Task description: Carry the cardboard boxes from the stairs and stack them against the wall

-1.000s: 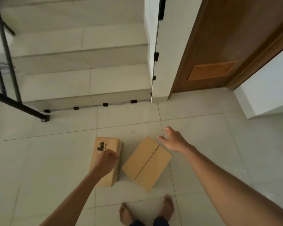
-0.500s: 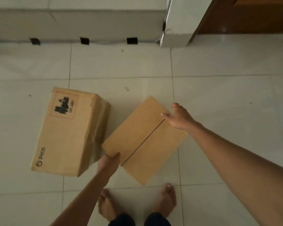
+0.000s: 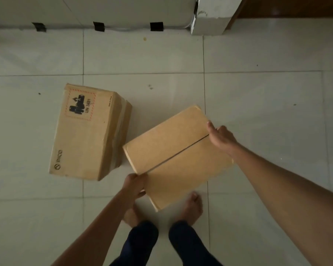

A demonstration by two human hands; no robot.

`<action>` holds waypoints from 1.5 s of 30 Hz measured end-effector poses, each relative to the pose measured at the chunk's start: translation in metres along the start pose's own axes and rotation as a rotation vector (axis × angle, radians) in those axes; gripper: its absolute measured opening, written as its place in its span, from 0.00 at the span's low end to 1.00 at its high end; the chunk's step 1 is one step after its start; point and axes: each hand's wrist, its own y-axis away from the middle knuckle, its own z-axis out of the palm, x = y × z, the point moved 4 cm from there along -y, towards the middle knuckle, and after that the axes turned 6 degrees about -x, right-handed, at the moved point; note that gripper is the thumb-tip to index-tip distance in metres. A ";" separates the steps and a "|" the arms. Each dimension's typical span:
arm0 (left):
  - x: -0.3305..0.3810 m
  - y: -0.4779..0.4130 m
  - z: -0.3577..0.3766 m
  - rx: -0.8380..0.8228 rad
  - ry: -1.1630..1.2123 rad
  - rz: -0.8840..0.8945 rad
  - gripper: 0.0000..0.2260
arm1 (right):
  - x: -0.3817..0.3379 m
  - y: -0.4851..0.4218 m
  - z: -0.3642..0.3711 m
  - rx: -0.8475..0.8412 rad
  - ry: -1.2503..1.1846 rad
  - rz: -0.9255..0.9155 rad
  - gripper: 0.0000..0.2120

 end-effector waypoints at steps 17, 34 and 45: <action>0.135 0.352 -0.035 0.044 0.048 0.581 0.26 | -0.036 0.330 -0.193 0.362 -0.434 -0.085 0.39; 0.247 0.593 -0.075 -0.267 -0.155 0.886 0.34 | -0.078 0.577 -0.283 0.447 -0.668 -0.225 0.47; 0.233 0.609 -0.027 -0.530 -0.493 0.787 0.31 | 0.010 0.653 -0.222 0.715 -0.764 -0.070 0.39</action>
